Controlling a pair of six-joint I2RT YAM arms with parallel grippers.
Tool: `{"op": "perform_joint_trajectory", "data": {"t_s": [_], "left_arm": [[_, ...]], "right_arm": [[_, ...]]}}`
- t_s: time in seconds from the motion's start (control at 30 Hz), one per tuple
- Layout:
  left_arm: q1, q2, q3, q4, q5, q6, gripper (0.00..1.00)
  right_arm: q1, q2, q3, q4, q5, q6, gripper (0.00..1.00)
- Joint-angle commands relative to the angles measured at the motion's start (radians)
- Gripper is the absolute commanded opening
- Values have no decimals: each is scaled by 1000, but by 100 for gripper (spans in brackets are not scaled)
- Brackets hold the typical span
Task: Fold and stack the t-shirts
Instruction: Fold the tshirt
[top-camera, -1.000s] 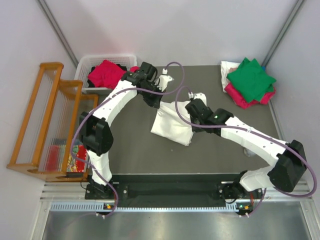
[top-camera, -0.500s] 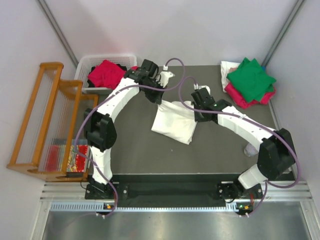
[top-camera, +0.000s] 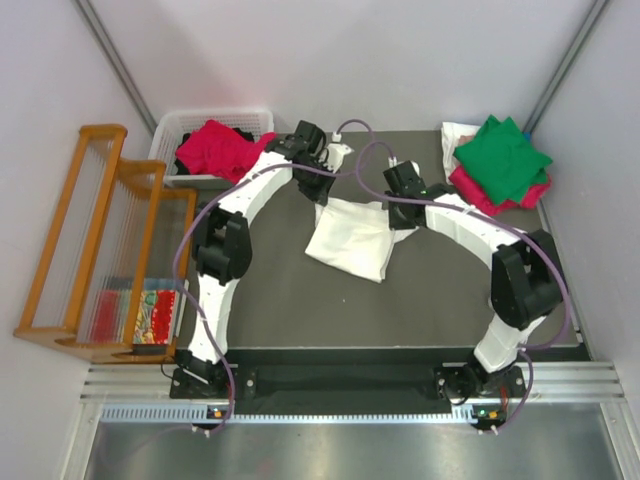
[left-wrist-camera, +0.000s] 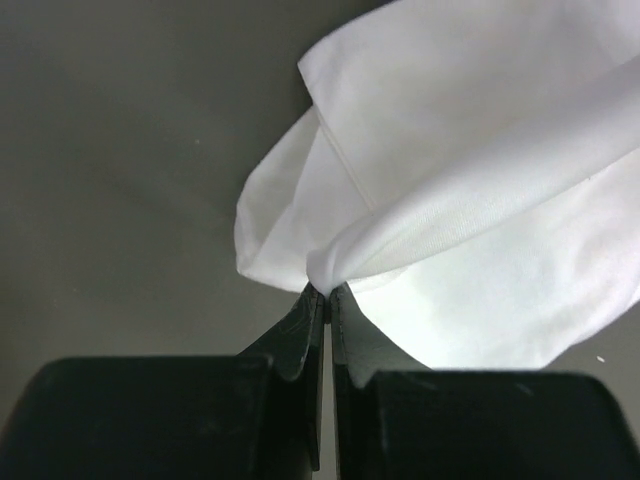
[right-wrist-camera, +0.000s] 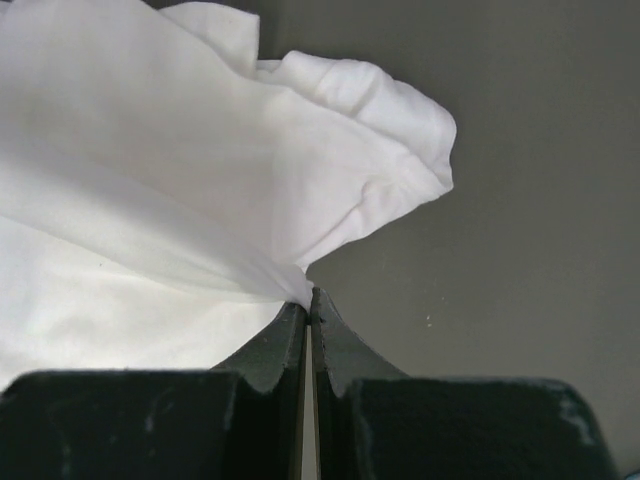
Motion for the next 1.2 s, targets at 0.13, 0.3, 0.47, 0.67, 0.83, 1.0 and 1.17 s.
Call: {"op": "perform_joint_trajectory", "data": {"t_s": [0.13,0.3,0.47,0.67,0.83,1.0,1.17], "left_arm": [[29,79,129,64,-57,-5,0],[32,127,165,88,-78,-6,0],[33,157,166,121,-95,-8,0],[32,189,163,157,-113,-15,0],[32,219,155,181,-135,-26,7],[33,199,134,200,-172,-29,63],[35,99,114,220,-190,-23,89]], "right_arm": [[-82,97,75,51,-4,-23,0],[-117,155,99,69,-18,-25,0],[-133,194,142,74,-20,-23,0],[-146,264,185,71,-26,-26,0],[-157,315,211,62,-26,-26,0],[-157,347,257,13,5,-28,18],[-157,306,293,-15,65,-17,72]]}}
